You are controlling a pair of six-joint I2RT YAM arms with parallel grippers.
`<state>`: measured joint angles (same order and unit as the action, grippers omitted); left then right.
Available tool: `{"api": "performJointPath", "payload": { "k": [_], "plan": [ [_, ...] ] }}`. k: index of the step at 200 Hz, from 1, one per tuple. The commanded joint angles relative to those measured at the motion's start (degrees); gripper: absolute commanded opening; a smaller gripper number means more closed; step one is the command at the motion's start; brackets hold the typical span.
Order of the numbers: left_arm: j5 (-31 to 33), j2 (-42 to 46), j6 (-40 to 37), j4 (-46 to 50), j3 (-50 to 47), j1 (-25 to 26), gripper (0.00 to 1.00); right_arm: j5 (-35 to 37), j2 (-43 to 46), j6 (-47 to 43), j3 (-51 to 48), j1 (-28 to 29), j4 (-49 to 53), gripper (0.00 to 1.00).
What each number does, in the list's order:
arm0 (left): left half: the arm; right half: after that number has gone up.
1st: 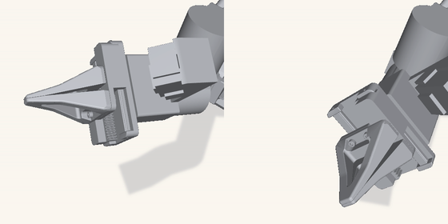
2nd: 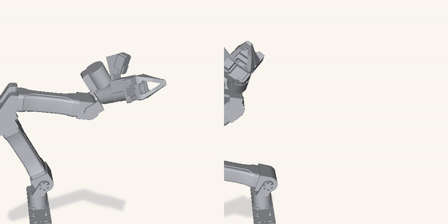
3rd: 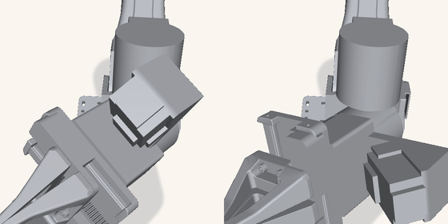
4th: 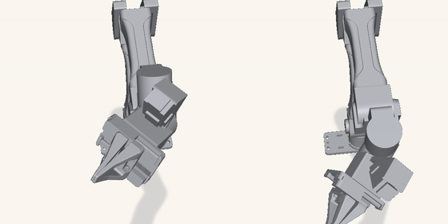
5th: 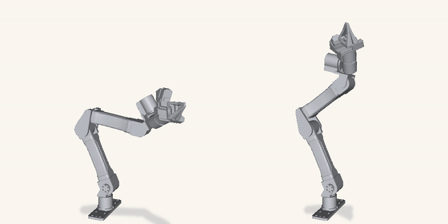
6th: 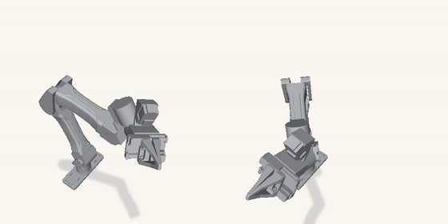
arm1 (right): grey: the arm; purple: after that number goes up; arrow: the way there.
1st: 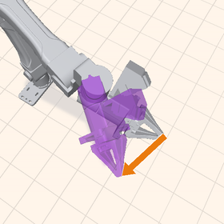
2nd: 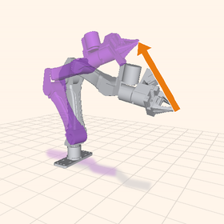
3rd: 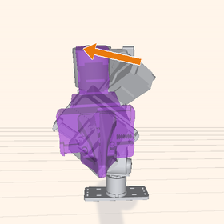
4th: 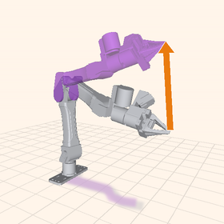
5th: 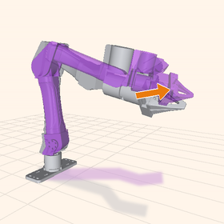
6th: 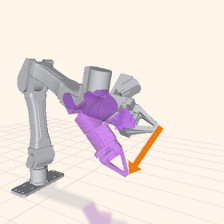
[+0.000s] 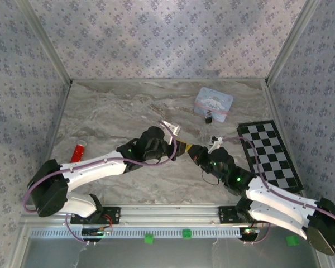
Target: Unlock the padlock with the key
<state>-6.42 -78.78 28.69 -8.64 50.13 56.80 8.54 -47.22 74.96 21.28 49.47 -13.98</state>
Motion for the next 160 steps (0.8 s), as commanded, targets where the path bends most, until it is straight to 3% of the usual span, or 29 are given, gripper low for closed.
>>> {"api": "performJointPath", "payload": {
  "k": [1, 62, 129, 142, 160],
  "plan": [
    [0.17, -0.21, -1.53, 1.17, 1.8, 0.38, 0.16, 0.43, 1.25, -1.36, 1.86, 0.01, -0.44, 0.0],
    [1.59, 0.38, -1.13, 0.78, 1.23, 0.42, 0.04, 0.34, 0.86, -1.48, 1.9, 0.1, -0.36, 0.0],
    [4.27, 2.05, -0.39, -0.05, -0.07, 0.42, 0.0, -0.65, 0.86, -2.4, 1.97, -0.08, -0.18, 0.0],
    [5.45, 2.62, 0.25, -0.51, -0.64, 0.29, 0.0, -1.44, 0.9, -2.94, 1.96, -0.17, -0.99, 0.1],
    [6.06, 3.62, 1.96, -2.04, -1.82, -0.64, 0.0, -1.9, 0.97, -4.06, 2.19, -0.16, -1.37, 0.33]
  ]
}}
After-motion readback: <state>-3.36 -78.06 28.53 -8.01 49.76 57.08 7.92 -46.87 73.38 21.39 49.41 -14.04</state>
